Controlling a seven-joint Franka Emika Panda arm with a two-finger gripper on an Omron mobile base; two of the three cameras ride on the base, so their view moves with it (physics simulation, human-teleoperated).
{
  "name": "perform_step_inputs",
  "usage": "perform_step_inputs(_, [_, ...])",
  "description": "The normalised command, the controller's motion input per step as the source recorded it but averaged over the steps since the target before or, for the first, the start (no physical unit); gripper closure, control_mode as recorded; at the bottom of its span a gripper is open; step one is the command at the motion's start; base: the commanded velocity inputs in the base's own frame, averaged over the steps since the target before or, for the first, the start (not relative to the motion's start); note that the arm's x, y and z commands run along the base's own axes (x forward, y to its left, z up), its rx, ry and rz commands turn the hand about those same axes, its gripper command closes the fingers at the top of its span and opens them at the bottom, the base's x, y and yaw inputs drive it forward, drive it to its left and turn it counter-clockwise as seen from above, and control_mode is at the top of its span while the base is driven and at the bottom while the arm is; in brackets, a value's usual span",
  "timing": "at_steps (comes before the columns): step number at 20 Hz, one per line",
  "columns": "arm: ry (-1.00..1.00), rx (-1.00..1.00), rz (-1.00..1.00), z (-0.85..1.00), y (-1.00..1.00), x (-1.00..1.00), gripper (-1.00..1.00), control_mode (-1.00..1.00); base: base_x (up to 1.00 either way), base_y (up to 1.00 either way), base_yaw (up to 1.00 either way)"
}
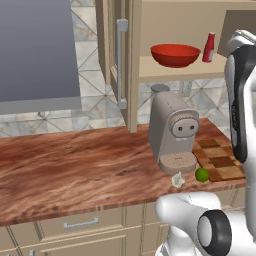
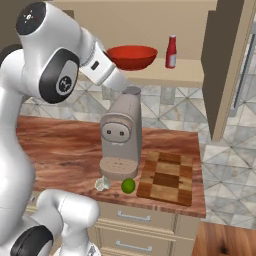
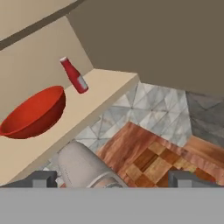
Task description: Open the cabinet. Place the bowl and condiment on the counter. Then place the lime and garlic on the cutting board.
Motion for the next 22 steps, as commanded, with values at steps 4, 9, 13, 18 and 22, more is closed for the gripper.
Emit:
perform_step_inputs(4, [-0.12,0.08,0.16,-0.11,0.18,0.0,-1.0,-1.0,0.0,0.0,0.0])
perform_step_inputs(9, [0.0,0.12,0.14,0.0,0.01,0.18,-1.0,-1.0,0.0,0.0,0.0])
perform_step_inputs(13, [0.0,0.11,0.12,0.08,0.0,0.24,-1.0,-1.0,0.0,0.0,0.0])
perform_step_inputs(18, [0.02,0.05,0.09,0.13,0.0,0.16,-1.0,-1.0,0.0,0.0,0.0])
perform_step_inputs(22, [0.02,0.0,0.05,0.01,0.0,0.22,-1.0,-1.0,0.0,0.0,0.0])
